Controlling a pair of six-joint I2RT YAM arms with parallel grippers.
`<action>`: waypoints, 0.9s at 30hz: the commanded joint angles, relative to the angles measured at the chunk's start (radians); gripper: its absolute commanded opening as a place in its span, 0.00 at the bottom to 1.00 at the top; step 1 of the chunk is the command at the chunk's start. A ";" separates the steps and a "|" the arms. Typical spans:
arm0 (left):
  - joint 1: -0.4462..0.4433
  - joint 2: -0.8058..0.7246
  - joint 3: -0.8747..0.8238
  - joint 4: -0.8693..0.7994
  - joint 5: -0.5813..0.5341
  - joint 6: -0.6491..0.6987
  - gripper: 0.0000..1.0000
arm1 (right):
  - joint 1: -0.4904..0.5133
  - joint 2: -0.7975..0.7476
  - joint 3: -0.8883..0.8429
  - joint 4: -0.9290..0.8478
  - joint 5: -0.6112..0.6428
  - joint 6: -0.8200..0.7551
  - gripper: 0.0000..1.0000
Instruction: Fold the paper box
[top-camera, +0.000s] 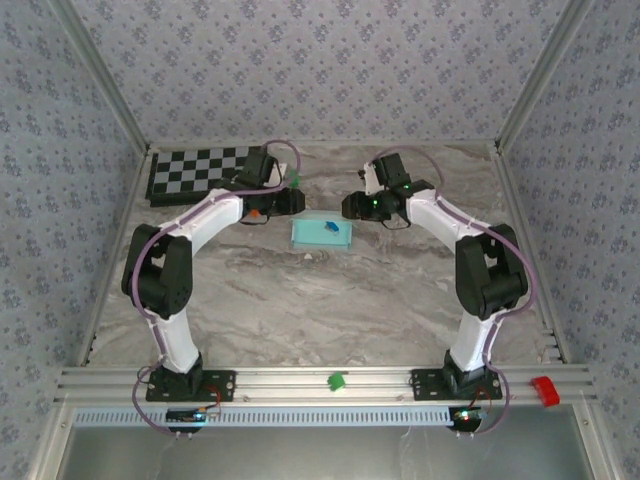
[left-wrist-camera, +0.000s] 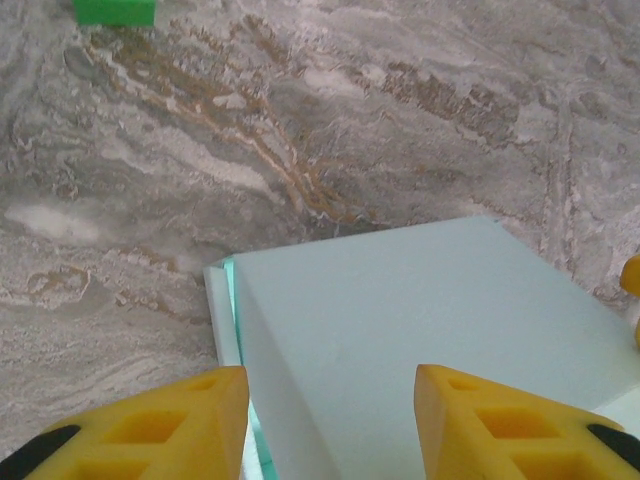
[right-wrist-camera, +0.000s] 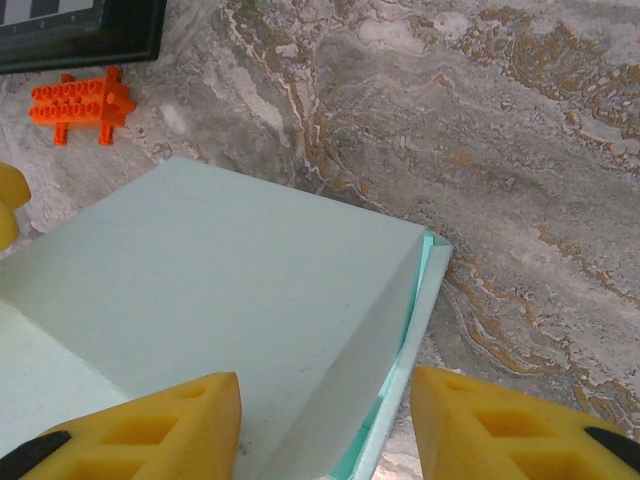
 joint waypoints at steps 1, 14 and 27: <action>0.006 0.003 -0.040 0.003 0.009 -0.020 0.47 | 0.005 0.028 0.013 -0.039 0.000 0.012 0.49; 0.004 0.007 -0.125 0.039 -0.004 -0.043 0.47 | 0.015 0.060 -0.041 -0.023 0.016 0.020 0.49; -0.008 0.044 -0.156 0.074 -0.002 -0.060 0.47 | 0.031 0.130 -0.039 -0.020 0.020 0.035 0.44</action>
